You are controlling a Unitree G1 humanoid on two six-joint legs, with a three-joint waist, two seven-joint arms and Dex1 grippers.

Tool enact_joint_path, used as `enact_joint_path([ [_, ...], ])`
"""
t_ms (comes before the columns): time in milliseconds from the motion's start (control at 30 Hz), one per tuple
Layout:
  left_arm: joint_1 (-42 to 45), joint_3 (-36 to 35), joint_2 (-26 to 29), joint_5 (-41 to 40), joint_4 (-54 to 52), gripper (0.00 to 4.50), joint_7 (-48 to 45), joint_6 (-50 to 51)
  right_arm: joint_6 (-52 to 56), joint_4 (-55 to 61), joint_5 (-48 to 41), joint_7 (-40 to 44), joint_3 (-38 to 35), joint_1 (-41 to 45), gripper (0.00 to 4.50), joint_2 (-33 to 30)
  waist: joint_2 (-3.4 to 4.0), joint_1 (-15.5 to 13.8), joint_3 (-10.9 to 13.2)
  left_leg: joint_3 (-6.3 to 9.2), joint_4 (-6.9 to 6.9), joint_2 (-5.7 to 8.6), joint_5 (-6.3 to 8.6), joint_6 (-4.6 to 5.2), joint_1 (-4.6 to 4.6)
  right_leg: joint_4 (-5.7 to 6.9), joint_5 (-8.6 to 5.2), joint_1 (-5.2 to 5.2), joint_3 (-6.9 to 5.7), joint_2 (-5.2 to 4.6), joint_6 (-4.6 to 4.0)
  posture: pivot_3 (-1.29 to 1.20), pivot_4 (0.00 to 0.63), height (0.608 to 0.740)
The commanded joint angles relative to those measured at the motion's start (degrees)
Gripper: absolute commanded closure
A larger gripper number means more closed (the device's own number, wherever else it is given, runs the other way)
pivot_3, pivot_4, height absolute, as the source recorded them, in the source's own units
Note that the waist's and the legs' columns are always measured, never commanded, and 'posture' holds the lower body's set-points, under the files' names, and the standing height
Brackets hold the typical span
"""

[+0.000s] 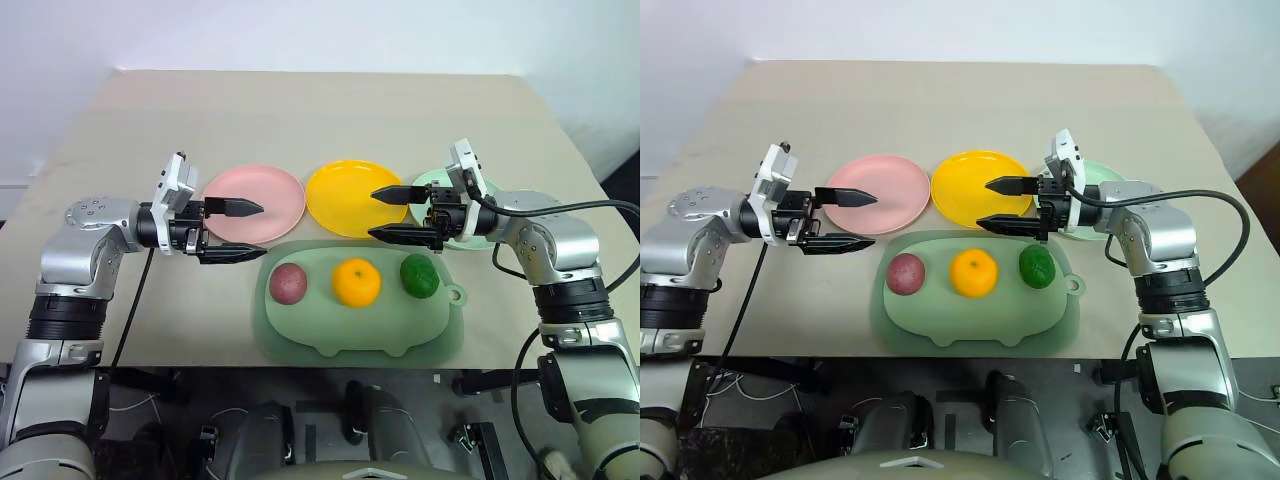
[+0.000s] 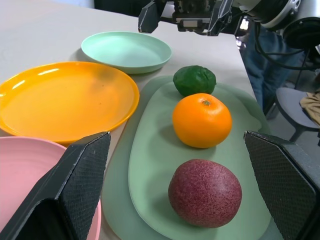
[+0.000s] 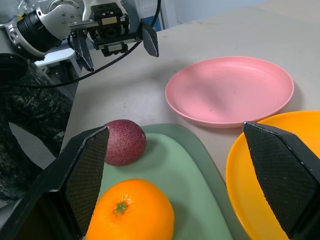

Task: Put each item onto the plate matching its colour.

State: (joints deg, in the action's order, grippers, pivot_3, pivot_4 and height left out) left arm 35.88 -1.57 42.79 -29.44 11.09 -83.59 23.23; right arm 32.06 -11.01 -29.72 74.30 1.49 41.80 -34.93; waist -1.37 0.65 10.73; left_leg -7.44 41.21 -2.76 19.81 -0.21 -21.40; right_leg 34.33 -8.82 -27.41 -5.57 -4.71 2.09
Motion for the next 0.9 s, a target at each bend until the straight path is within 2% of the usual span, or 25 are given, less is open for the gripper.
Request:
enact_joint_path([
  [33,1.2,-1.0,0.0,-0.4,0.1,0.03,-0.7,-1.3,-0.3,1.7,-0.6,-0.6,-1.6,0.6,0.00,-0.5,0.00,0.0,0.0,0.00,0.00,0.00,0.00,0.00,0.00,0.00,0.00,0.00,0.00,0.00,0.00,0.00,0.150,0.704],
  [567,3.8,0.7,-1.7,0.6,2.2,0.03,-2.7,-2.6,-2.8,1.4,-0.1,-1.2,-2.9,-0.9,0.00,-1.8,0.00,0.0,0.0,0.00,0.00,0.01,0.00,0.00,0.00,0.00,0.00,0.01,0.00,0.00,0.00,0.00,0.150,0.704],
  [700,3.5,0.9,-2.5,0.8,2.4,0.03,-2.7,-3.0,-0.8,3.0,-2.3,-2.1,-4.5,-1.9,0.00,-2.2,0.00,0.0,0.0,0.00,0.00,0.01,0.00,0.00,0.00,0.00,0.00,0.01,0.00,0.00,0.00,0.00,0.150,0.704],
  [900,2.1,0.8,-2.4,0.3,1.0,0.03,-3.4,-2.9,-3.3,1.4,-0.7,-0.3,-3.9,-2.4,0.00,-3.7,0.00,0.0,0.0,0.00,0.00,0.00,0.00,0.00,0.01,0.00,0.00,0.00,0.00,0.00,0.00,0.00,0.150,0.704],
])
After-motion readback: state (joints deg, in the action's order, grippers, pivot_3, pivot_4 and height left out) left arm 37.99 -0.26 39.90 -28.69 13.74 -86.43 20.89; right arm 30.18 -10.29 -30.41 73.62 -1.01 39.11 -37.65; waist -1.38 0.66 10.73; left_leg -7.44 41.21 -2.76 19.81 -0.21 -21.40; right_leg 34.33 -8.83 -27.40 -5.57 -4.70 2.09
